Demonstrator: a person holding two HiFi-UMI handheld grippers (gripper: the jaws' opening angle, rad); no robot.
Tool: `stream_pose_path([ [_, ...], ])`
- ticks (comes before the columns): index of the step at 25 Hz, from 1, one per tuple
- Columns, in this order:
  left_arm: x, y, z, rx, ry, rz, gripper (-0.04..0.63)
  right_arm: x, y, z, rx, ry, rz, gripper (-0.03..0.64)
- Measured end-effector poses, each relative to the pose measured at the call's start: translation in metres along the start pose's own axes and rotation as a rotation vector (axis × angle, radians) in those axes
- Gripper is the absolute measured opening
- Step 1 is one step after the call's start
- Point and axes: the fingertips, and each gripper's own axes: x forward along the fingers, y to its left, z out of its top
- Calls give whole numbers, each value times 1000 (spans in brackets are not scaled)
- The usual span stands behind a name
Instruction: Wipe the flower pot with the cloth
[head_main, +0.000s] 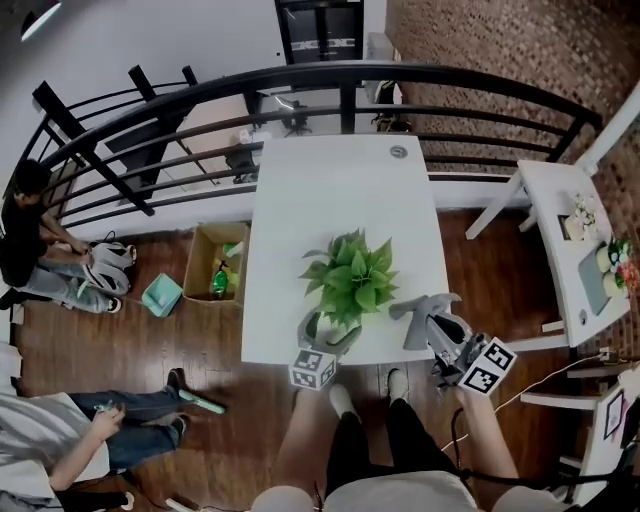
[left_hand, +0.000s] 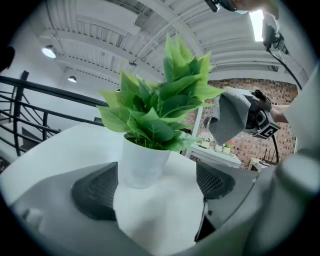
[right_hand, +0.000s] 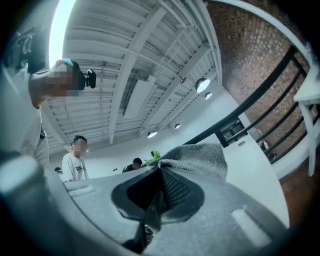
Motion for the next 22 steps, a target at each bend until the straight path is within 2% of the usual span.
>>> stream_pose_path([
  [3,-35,-19,10,-13,-19,28,502,-18,28,4,-46,5,-21,-3],
  [6,-67,-50,38,0,-79,62,502,-36,53,10,-125,23,-21,-3],
  [10,-115,-109,94,51,-192,123,502,-62,85,27,-271,21,-28,-3],
  [13,-161,-158,139,101,-259,203,500,-85,123,43,-365,-11,5,-3],
  [18,-205,-260,166,150,-332,314,500,-167,156,57,-458,-52,44,-3],
  [22,-235,-306,188,194,-357,375,500,-199,166,66,-465,-48,39,-3],
])
